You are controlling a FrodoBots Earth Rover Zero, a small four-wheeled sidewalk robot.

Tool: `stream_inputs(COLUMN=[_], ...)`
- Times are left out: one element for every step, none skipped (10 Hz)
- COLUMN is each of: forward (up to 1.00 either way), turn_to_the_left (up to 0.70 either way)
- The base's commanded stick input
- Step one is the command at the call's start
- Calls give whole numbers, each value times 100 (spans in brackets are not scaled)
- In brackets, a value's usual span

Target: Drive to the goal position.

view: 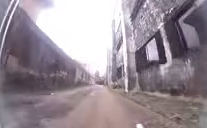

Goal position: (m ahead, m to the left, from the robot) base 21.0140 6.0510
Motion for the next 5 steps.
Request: stream_inputs(forward=[100,100,100,100,100], turn_to_the_left=[0,0,0,0,0])
